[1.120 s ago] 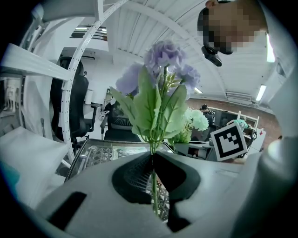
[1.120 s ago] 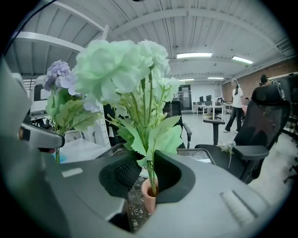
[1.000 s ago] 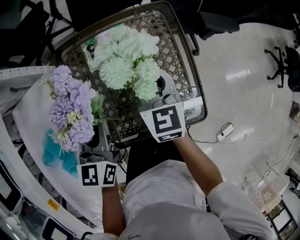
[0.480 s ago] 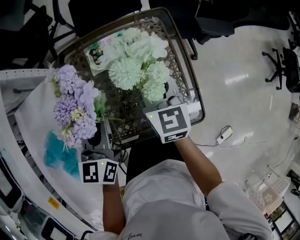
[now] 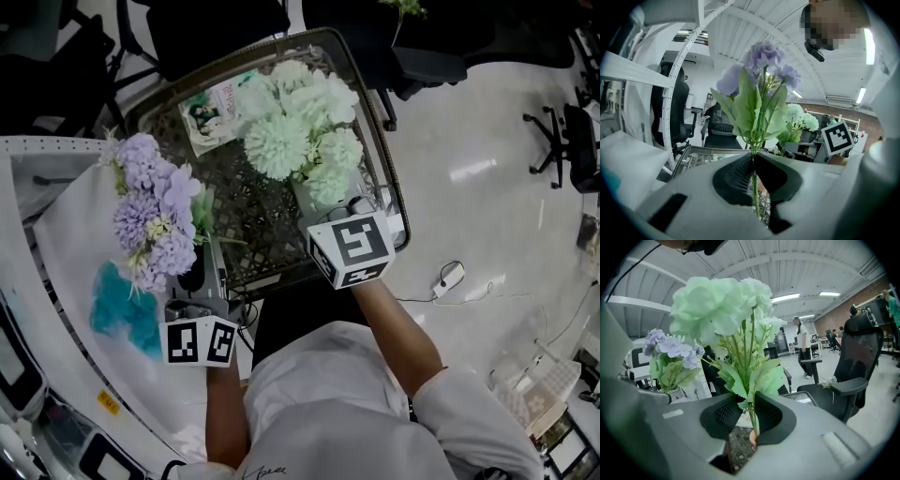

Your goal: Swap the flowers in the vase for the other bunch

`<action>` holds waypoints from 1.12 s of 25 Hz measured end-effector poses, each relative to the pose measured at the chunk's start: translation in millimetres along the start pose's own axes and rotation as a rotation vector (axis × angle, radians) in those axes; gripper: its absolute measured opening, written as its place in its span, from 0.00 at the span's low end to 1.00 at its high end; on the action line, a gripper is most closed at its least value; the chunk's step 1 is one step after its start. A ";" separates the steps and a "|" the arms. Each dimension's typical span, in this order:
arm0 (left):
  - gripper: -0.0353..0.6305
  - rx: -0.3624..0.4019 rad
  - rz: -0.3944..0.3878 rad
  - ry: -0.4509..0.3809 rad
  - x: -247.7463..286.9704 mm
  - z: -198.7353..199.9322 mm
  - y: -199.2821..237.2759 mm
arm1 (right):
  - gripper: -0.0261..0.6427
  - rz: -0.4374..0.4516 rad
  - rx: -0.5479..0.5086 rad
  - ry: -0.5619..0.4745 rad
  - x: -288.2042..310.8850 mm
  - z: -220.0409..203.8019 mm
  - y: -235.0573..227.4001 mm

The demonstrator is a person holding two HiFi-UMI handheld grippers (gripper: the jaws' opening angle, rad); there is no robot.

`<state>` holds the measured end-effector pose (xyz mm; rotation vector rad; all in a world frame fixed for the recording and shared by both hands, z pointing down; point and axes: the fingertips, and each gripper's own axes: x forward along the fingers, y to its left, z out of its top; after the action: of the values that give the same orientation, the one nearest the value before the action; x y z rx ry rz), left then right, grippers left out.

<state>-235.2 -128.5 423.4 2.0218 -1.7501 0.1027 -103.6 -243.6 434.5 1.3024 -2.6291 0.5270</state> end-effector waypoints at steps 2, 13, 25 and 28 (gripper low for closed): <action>0.09 -0.002 -0.002 -0.007 -3.5 4.0 5.7 | 0.16 -0.004 0.010 -0.005 0.2 3.6 4.3; 0.09 -0.016 -0.003 -0.034 -11.1 17.1 4.8 | 0.16 -0.011 0.020 -0.031 -15.7 25.1 6.3; 0.09 -0.026 -0.003 -0.056 -13.7 22.0 1.2 | 0.16 -0.010 0.021 -0.060 -25.3 41.9 7.5; 0.09 -0.029 -0.006 -0.067 -14.9 23.0 2.8 | 0.16 -0.005 0.016 -0.069 -26.6 45.2 11.2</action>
<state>-246.1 -124.0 398.5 2.0317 -1.7752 0.0081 -95.7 -234.9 382.1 1.3552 -2.6810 0.5121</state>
